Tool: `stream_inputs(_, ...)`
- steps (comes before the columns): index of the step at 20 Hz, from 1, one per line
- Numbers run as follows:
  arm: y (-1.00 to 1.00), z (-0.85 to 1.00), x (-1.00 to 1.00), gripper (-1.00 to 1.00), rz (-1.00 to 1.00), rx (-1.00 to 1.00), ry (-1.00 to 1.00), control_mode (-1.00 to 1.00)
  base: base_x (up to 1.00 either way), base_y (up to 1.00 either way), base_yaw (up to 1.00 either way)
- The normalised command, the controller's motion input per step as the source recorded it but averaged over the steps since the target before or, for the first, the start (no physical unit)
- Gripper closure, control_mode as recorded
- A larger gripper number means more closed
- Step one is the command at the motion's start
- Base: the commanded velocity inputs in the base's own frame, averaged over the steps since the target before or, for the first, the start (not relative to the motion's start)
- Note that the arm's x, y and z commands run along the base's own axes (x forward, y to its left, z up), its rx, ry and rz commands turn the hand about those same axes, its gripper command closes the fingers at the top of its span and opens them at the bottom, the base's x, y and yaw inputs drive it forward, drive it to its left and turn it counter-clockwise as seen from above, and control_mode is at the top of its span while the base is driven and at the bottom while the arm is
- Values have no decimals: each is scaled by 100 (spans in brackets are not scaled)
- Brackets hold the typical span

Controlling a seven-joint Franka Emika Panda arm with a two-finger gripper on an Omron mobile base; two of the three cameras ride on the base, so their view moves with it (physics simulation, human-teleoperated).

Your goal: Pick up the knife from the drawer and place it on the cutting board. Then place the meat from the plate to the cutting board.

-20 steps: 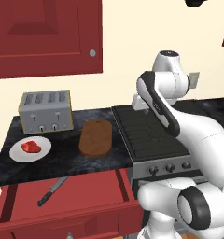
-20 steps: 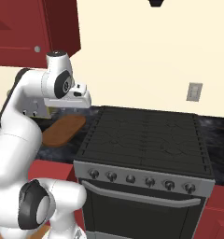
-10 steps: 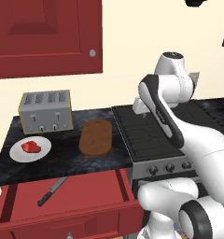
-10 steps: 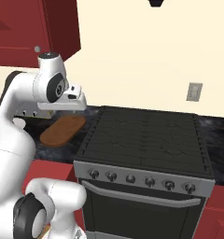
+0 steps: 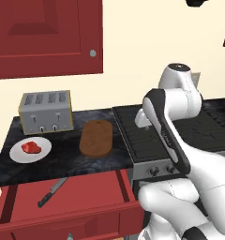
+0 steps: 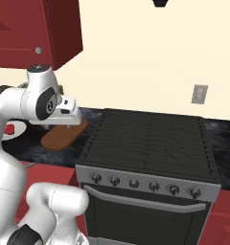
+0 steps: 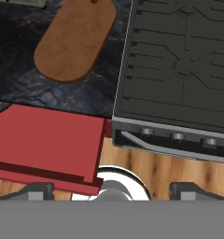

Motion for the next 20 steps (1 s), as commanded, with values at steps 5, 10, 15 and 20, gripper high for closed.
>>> stream_inputs(5, 13, -41, -12, -100, 0, 0, 0, -100, 0, 0, 0)
stream_inputs(10, 14, -39, 0, -100, 0, 1, 0, -100, 0, 0, 0)
stream_inputs(15, 18, -46, 0, -100, 0, 0, 0, -100, 0, 0, 0)
stream_inputs(20, 20, -23, 0, -100, 0, 0, 0, 100, 0, 9, 0)
